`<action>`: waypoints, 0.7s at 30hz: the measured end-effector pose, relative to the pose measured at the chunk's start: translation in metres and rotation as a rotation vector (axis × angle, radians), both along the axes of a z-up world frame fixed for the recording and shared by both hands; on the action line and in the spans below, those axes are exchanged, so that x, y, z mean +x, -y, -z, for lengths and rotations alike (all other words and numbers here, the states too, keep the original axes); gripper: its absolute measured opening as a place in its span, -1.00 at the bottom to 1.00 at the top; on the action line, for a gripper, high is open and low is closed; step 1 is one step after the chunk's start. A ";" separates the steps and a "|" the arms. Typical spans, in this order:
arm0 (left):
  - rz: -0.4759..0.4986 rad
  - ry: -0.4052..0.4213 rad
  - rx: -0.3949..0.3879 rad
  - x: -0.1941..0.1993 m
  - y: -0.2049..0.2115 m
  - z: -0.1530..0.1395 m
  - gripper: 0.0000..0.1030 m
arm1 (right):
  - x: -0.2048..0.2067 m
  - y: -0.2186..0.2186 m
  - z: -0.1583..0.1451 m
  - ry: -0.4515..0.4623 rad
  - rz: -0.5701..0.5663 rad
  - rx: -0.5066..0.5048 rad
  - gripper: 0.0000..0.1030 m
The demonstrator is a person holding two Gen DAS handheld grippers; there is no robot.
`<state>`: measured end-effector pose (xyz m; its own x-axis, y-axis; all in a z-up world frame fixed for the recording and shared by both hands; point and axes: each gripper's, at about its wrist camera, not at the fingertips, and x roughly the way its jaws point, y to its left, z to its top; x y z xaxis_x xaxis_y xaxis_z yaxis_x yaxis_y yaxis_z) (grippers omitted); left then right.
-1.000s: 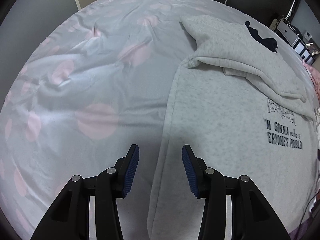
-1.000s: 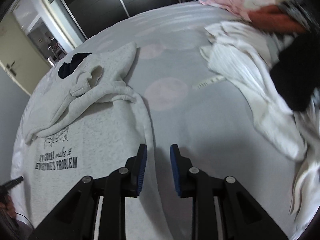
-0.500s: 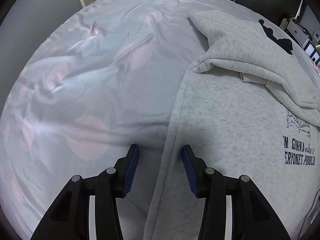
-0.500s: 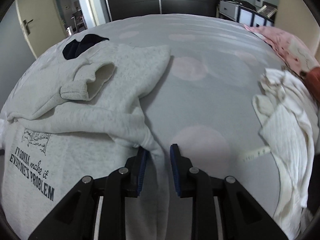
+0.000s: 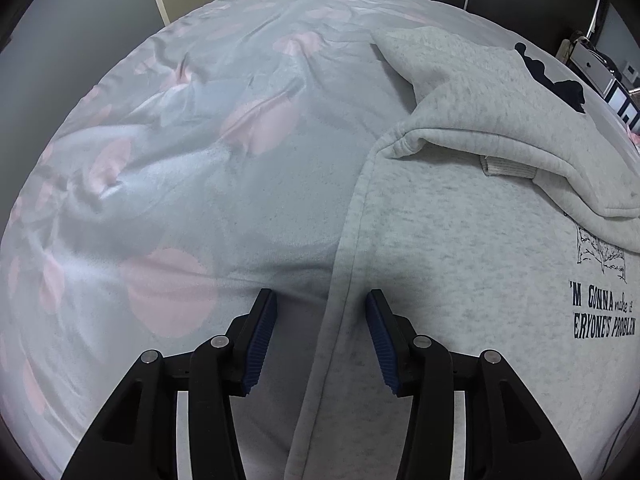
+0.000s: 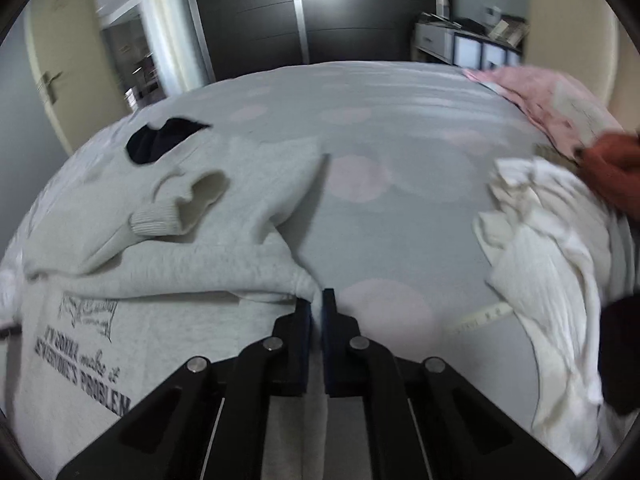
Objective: Fold clothes
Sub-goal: 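Move both tools to the sweatshirt hem and lower them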
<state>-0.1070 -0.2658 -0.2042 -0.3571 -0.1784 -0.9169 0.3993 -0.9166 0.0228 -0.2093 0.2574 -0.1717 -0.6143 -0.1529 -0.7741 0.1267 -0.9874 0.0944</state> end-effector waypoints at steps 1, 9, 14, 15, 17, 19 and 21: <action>0.000 -0.001 0.002 0.000 0.001 0.000 -0.05 | 0.001 -0.002 0.000 0.012 0.029 -0.001 -0.93; -0.002 -0.006 0.011 0.000 0.005 0.001 -0.05 | -0.003 -0.033 0.017 0.212 0.080 -0.219 -0.86; 0.003 -0.012 0.008 0.000 0.006 0.001 -0.05 | 0.010 -0.060 -0.012 0.153 0.146 -0.334 -0.76; 0.004 -0.013 0.007 0.000 0.007 0.001 -0.05 | 0.008 -0.059 -0.018 0.127 0.136 -0.349 -0.76; 0.003 -0.015 0.012 -0.001 0.008 0.002 -0.05 | 0.004 -0.052 -0.020 0.121 0.121 -0.359 -0.76; -0.001 -0.015 0.025 0.001 0.008 0.001 -0.05 | 0.000 -0.041 -0.010 0.168 0.117 -0.347 -0.76; -0.007 -0.015 0.041 0.002 0.008 -0.001 -0.05 | -0.004 -0.031 0.000 0.215 0.112 -0.335 -0.76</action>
